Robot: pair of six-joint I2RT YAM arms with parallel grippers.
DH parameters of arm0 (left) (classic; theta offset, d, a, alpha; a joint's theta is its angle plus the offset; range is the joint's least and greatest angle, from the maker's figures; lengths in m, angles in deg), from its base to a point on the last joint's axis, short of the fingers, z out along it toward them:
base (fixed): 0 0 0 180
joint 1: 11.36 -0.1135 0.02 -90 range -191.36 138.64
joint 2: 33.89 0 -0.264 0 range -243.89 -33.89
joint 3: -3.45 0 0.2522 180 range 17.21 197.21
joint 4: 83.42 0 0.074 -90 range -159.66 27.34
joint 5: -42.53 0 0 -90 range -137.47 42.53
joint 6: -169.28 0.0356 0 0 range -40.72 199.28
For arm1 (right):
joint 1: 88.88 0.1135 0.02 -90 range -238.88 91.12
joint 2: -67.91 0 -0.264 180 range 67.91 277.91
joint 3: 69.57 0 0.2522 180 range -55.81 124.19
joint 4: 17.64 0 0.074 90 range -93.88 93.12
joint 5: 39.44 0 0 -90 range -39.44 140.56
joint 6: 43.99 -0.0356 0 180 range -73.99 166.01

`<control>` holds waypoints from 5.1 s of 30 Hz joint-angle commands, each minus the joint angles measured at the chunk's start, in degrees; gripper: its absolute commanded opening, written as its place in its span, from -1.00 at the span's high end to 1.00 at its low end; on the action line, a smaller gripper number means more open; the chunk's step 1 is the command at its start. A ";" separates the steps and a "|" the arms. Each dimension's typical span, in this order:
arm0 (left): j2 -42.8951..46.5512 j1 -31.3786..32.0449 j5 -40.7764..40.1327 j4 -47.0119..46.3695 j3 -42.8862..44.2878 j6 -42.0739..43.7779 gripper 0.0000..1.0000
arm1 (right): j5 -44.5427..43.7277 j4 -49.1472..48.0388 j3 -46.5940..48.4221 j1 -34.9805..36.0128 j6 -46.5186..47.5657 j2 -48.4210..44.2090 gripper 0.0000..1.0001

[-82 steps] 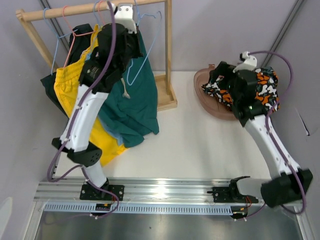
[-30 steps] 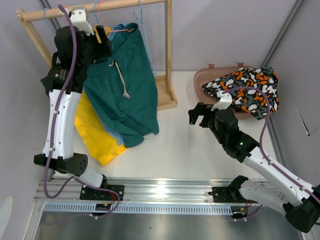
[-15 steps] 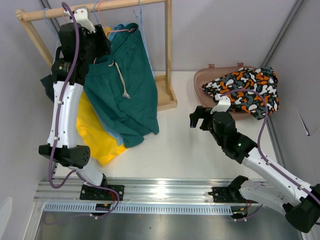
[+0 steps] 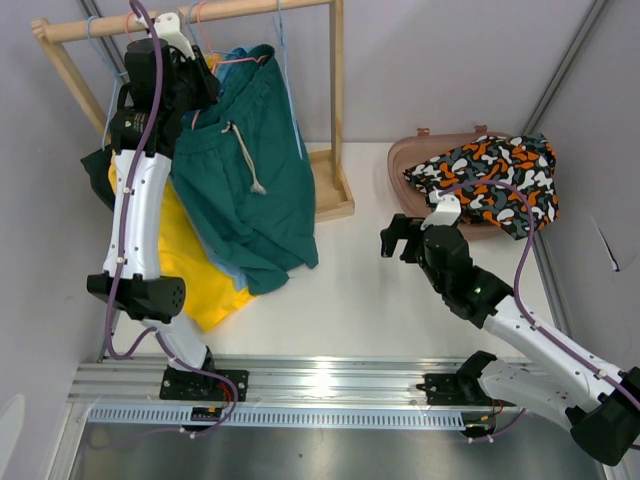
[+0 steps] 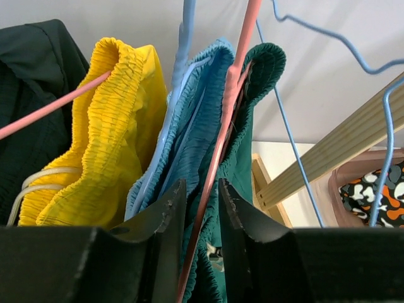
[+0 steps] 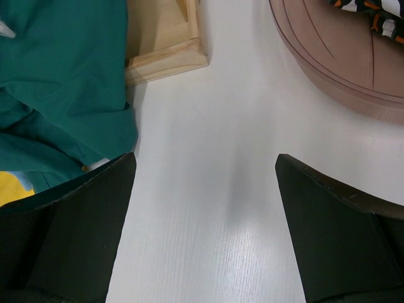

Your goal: Remove the shorts from the hanger

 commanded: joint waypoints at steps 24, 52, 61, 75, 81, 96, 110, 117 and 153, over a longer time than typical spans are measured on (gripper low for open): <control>6.25 -0.22 7.77 -1.19 12.20 -6.70 1.00 | 14.66 -10.41 12.61 7.51 10.05 0.54 -0.99; 15.48 1.71 5.57 -1.81 0.33 -5.48 1.00 | -2.81 -8.57 73.02 31.95 16.92 62.70 1.00; 12.06 0.39 4.08 -0.92 6.04 -4.86 1.00 | -16.95 -15.77 33.15 49.14 9.49 45.14 1.00; 18.97 0.48 11.54 5.47 -0.01 -6.71 1.00 | -18.03 -18.49 29.42 39.03 7.23 46.08 1.00; 28.39 1.10 12.16 7.68 -10.30 -8.47 1.00 | -7.23 -16.92 42.06 21.08 9.01 47.92 1.00; 22.34 1.54 4.16 4.27 -6.87 -6.96 1.00 | -7.33 -2.61 31.06 8.61 7.08 24.12 1.00; 19.96 2.24 2.93 1.01 -9.86 -4.60 1.00 | 13.01 10.33 82.61 -33.69 9.72 50.65 1.00; 17.60 2.33 3.11 -1.27 -9.34 -4.95 1.00 | 7.30 -1.70 51.17 -34.31 7.52 39.78 1.00; -2.18 11.56 -9.80 -5.58 13.60 -5.12 1.00 | 8.52 -4.52 9.48 -25.97 -0.13 23.68 -0.99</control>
